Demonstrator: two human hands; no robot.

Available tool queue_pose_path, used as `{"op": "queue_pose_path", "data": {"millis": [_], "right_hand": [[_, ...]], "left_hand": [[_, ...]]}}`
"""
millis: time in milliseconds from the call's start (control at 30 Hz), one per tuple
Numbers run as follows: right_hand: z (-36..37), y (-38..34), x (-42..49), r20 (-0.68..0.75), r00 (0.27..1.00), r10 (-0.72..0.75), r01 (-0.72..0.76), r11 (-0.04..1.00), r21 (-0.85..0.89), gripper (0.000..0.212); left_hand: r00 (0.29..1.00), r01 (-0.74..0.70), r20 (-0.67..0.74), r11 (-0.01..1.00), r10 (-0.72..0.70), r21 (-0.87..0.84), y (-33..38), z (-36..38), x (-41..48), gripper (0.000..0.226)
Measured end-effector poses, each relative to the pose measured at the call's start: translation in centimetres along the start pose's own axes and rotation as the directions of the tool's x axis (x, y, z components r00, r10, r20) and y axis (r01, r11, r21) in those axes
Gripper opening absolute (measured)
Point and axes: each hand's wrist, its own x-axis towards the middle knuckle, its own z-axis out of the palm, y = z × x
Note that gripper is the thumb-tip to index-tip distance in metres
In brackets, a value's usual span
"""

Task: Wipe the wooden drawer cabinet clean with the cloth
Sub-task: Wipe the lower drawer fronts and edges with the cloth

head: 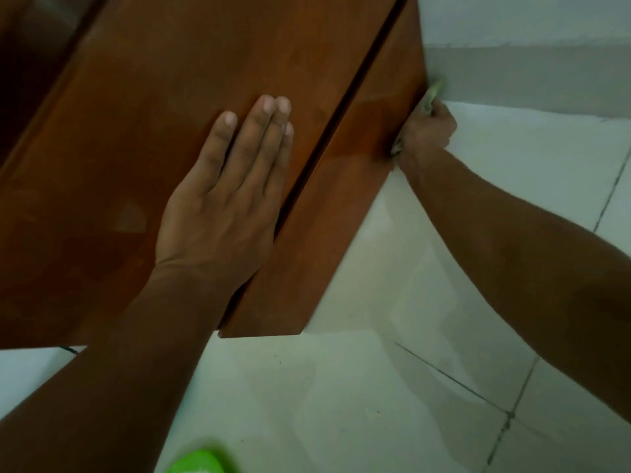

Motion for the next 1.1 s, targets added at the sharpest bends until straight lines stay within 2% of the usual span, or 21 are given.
{"op": "queue_pose_path", "data": {"millis": [67,133,167,233,267,300,333,433,533,633,700,800,867,967,1033,1100], "right_hand": [[-0.7,-0.1,-1.0,-0.019,0.995,-0.096,0.096,0.995,0.016,0.046],[-1.2,1.8,-4.8,0.029,0.948,-0.318,0.319,0.948,-0.022,0.048],[-1.4,3.2,-7.8,0.121,0.885,-0.45,0.456,0.889,-0.031,0.047],[-1.5,6.1,-13.4,0.363,0.673,-0.644,0.681,0.731,0.033,0.049],[-1.2,6.9,-14.8,0.433,0.589,-0.682,0.736,0.674,0.059,0.052],[-0.6,7.4,-14.6,0.459,0.554,-0.695,0.766,0.641,0.047,0.055],[0.0,7.2,-13.3,0.445,0.567,-0.693,0.77,0.638,0.013,0.056],[1.3,5.6,-7.5,0.342,0.686,-0.642,0.698,0.713,-0.062,0.056],[1.6,4.0,-2.2,0.327,0.838,-0.437,0.501,0.853,-0.145,0.058],[0.9,4.1,0.9,0.292,0.932,-0.214,0.287,0.929,-0.235,0.058],[0.4,3.8,1.4,0.18,0.978,-0.101,0.141,0.964,-0.225,0.056],[-0.1,3.1,1.1,0.062,0.995,0.08,-0.076,0.996,-0.055,0.055],[-0.5,3.1,-1.3,0.024,0.999,0.026,-0.026,1.0,0.007,0.043],[-2.4,5.6,-9.4,0.067,0.974,-0.216,0.218,0.975,-0.033,0.039],[-3.8,7.8,-16.4,0.252,0.874,-0.415,0.423,0.906,0.027,0.045],[-3.9,10.2,-21.3,0.458,0.731,-0.506,0.537,0.84,0.07,0.052]], "left_hand": [[1.0,0.011,0.005,0.999,-0.011,-0.05,-0.1,0.0,0.0,0.064],[1.0,0.023,0.005,0.994,-0.022,-0.103,-0.1,0.0,0.0,0.064],[1.0,0.027,0.0,0.991,-0.027,-0.129,-0.1,0.0,0.0,0.064],[0.999,0.031,-0.026,0.982,-0.036,-0.187,-0.2,0.1,0.0,0.064],[0.998,0.031,-0.041,0.975,-0.041,-0.222,-0.3,0.1,-0.1,0.064],[0.998,0.029,-0.054,0.965,-0.045,-0.262,-0.3,0.1,0.0,0.064],[0.997,0.025,-0.062,0.954,-0.046,-0.299,-0.4,0.1,0.0,0.064],[0.995,0.023,-0.085,0.948,-0.053,-0.317,-0.4,0.0,0.1,0.064],[0.993,0.021,-0.103,0.951,-0.055,-0.308,-0.3,0.2,0.1,0.062],[0.993,0.022,-0.101,0.952,-0.055,-0.305,-0.3,0.3,0.1,0.064],[0.994,0.022,-0.098,0.952,-0.055,-0.305,-0.3,0.2,0.1,0.064],[0.994,0.019,-0.095,0.958,-0.048,-0.287,-0.4,0.1,0.2,0.063],[0.995,0.029,-0.079,0.956,-0.054,-0.292,-0.4,0.0,0.2,0.063],[0.996,0.033,-0.067,0.954,-0.055,-0.297,-0.3,0.1,0.2,0.063],[0.997,0.032,-0.054,0.952,-0.051,-0.304,-0.4,0.1,0.2,0.064],[0.998,0.029,-0.039,0.954,-0.042,-0.299,-0.4,0.0,0.1,0.064]]}}
